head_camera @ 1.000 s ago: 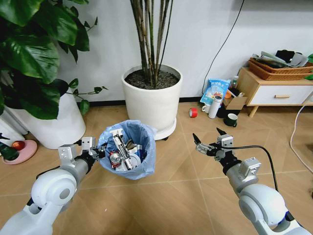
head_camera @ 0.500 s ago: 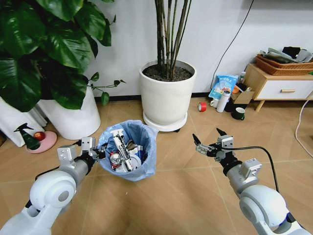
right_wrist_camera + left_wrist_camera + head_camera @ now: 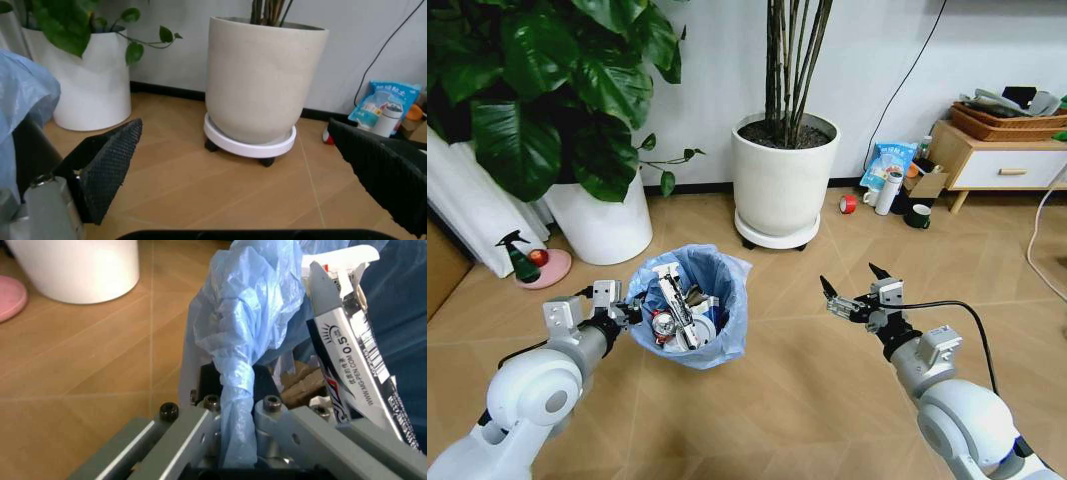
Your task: Pick up the trash bin and place the garbage on the floor into it.
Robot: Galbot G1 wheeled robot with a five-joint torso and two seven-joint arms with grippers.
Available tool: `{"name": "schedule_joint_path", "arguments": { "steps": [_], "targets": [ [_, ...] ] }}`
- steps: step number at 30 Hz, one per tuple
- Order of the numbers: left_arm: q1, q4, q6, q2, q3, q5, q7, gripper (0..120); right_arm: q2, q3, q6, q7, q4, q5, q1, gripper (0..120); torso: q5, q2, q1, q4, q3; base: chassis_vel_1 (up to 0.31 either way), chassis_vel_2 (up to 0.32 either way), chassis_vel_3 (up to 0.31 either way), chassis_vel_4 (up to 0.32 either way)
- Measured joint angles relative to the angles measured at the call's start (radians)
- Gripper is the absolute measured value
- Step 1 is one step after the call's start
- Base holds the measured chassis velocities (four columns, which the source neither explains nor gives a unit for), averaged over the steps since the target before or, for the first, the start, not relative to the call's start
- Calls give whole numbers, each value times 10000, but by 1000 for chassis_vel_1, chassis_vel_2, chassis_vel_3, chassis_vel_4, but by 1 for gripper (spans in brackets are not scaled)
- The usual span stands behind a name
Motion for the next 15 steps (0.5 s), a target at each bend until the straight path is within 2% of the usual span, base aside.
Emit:
{"name": "schedule_joint_path", "arguments": {
  "steps": [5,8,11,14,15],
  "targets": [
    [0,5,0,-10,-8,-15,0,0,48,52,25,-4,-27,1,-21,100,2,0,0,0,0,337,-122,-330,115],
    [16,5,0,-27,-7,-10,4,0,93,64,71,-17,-30,-35,-70,100,-9,-1,1,0,1,368,-184,-365,157],
    [27,4,-3,-34,-6,1,7,0,137,82,147,-41,-37,-76,-119,100,5,0,-1,0,0,386,-156,-393,182],
    [48,5,-4,-68,5,26,7,0,168,94,201,-62,-51,-79,-153,100,-19,0,-2,3,-2,384,-181,-379,185],
    [53,5,-4,-84,9,33,9,0,176,94,212,-75,-66,-82,-166,100,11,0,-2,0,-2,363,-187,-339,163]
  ]
}}
